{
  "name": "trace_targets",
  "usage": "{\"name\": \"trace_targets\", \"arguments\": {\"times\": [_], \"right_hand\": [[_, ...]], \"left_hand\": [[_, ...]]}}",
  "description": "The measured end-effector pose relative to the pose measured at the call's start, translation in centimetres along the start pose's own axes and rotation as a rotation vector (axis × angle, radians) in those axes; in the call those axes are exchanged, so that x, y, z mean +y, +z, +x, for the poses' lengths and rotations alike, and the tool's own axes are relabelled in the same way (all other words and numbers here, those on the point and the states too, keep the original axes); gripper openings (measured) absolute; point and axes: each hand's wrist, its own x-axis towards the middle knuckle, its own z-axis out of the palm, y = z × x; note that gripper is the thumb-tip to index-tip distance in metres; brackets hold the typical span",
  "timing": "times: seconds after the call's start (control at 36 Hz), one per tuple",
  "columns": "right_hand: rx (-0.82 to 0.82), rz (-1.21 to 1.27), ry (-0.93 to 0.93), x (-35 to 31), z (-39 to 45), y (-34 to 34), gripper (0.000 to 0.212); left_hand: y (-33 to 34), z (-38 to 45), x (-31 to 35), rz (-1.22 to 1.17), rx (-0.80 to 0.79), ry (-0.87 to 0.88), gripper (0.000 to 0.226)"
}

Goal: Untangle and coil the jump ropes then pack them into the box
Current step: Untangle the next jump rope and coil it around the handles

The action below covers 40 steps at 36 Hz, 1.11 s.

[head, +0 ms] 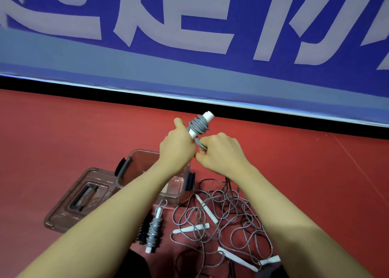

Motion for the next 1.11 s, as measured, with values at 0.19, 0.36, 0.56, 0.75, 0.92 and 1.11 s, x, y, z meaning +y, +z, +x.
{"name": "trace_targets", "arguments": {"times": [0.19, 0.36, 0.56, 0.75, 0.92, 1.11], "right_hand": [[-0.093, -0.127, -0.111, 0.8, -0.3, 0.0, 0.029], [0.128, -0.3, -0.272, 0.9, -0.6, -0.1, 0.014], [-0.001, 0.166, 0.184, 1.6, -0.2, 0.2, 0.017], [0.061, 0.25, 0.44, 2.3, -0.1, 0.6, 0.02], [-0.005, 0.441, 0.564, 4.0, -0.1, 1.4, 0.019], [-0.06, 0.453, 0.406, 4.5, -0.3, 1.2, 0.023]], "left_hand": [[0.4, -0.1, -0.6, 0.485, -0.084, 0.091, 0.024], [0.9, -0.3, -1.2, 0.757, -0.205, 0.235, 0.023], [1.3, -0.7, -1.3, 0.914, -0.209, 0.525, 0.018], [1.1, -0.4, -1.4, 0.77, -0.097, 0.796, 0.036], [1.6, -0.7, -1.6, 0.643, -0.085, 0.903, 0.042], [1.4, -0.4, -2.1, 0.308, 0.064, 0.99, 0.05]]}}
